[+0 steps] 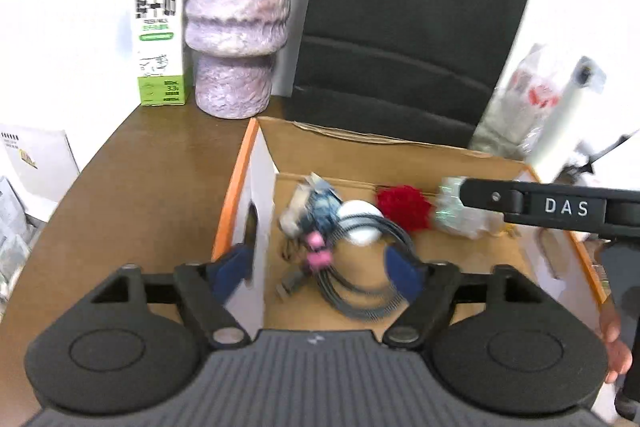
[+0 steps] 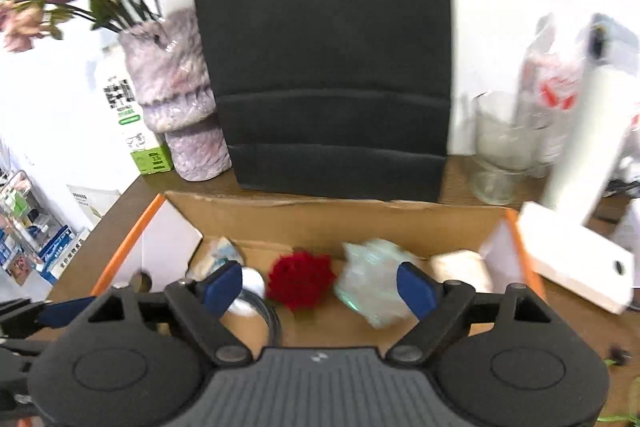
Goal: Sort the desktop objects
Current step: 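Withdraw both tools and move toward the plush toy and navy case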
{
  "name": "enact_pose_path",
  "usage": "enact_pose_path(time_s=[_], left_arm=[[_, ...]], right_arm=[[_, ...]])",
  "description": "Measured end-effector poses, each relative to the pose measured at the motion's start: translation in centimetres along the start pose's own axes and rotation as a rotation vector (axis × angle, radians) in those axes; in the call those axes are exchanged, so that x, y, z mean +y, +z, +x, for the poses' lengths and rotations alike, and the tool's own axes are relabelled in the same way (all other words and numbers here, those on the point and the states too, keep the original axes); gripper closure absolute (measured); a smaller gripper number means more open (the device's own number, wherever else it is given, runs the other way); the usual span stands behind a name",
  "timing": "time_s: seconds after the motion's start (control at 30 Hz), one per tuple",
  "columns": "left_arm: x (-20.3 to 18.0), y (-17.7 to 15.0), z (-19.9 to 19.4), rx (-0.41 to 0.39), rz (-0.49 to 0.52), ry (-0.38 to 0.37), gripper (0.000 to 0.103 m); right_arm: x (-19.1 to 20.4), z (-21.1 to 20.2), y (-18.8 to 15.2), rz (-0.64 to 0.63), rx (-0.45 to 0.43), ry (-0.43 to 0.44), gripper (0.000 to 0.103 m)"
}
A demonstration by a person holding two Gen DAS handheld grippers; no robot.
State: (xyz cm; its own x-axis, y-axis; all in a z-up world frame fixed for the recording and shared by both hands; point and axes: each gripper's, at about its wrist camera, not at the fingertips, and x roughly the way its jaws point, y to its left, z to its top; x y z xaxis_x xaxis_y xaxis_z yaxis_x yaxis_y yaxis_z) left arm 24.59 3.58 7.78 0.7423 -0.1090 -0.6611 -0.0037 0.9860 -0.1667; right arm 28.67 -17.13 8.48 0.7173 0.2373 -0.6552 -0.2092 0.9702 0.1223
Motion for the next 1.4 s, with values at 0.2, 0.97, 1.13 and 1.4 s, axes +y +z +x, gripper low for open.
enact_pose_path(time_s=[0.2, 0.97, 1.13, 1.4], left_arm=[[-1.8, -5.2, -5.6, -0.064, 0.036, 0.021, 0.006], [-1.5, -24.2, -16.8, -0.151, 0.093, -0.067, 0.000], [-1.7, -24.9, -16.3, -0.123, 0.096, -0.020, 0.000], [-1.7, -25.3, -16.9, -0.158, 0.095, -0.003, 0.000]], right_arm=[[0.1, -6.4, -5.8, -0.029, -0.038, -0.024, 0.015], [2.6, -21.9, -28.6, -0.092, -0.171, -0.054, 0.009], [1.8, -21.9, -29.9, -0.040, -0.162, -0.065, 0.002], [2.1, -21.3, -30.8, -0.058, -0.151, -0.075, 0.002]])
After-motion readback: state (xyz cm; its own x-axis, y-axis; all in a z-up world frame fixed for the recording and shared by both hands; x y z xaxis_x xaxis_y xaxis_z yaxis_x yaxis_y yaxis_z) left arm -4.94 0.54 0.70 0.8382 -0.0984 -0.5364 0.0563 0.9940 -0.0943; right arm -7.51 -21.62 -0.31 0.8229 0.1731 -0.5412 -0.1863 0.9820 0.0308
